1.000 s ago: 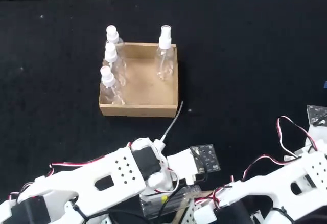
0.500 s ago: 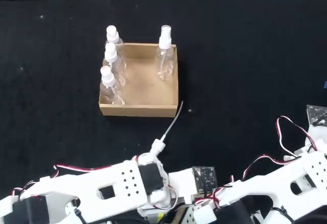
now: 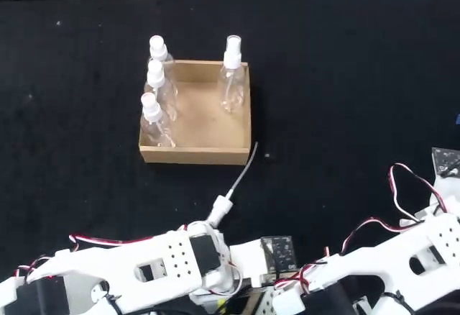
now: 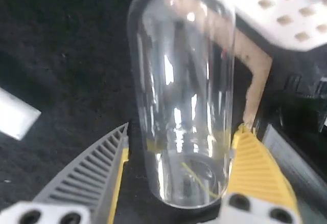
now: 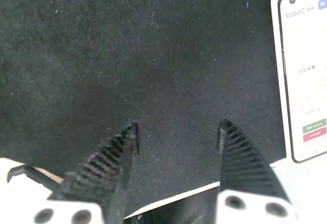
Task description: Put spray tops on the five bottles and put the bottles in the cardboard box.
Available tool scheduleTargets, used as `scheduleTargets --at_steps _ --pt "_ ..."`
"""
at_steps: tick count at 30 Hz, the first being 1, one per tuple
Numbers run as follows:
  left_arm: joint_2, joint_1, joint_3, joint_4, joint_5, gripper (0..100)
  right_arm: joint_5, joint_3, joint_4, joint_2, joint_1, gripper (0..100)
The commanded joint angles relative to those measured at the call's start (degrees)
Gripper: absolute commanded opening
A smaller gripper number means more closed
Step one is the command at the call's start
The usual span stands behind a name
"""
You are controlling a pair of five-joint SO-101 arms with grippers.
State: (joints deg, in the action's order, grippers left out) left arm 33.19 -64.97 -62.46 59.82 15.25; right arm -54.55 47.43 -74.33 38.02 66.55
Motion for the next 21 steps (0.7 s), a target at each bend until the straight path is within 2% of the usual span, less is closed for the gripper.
scheduleTargets --at_steps 1,6,10,13,17,21 --pt "0.35 0.31 -0.13 -0.53 0.09 23 -0.44 -3.56 0.88 1.89 0.79 22.4" --pt "0.79 0.57 0.31 -0.53 0.09 8 -0.44 -3.56 0.97 1.89 0.79 22.4" --pt "0.79 0.66 0.66 0.88 0.09 9 -0.44 -3.74 0.88 1.98 0.79 22.4" --pt "0.79 2.33 4.35 7.47 1.41 9 -0.44 -3.82 0.88 1.98 0.79 22.4" --pt "0.79 11.74 13.32 17.58 11.52 9 -0.35 -3.82 0.88 2.24 0.79 22.4" --pt "0.79 19.3 25.27 29.01 16.26 9 -0.26 -3.82 0.88 2.33 0.7 22.4"
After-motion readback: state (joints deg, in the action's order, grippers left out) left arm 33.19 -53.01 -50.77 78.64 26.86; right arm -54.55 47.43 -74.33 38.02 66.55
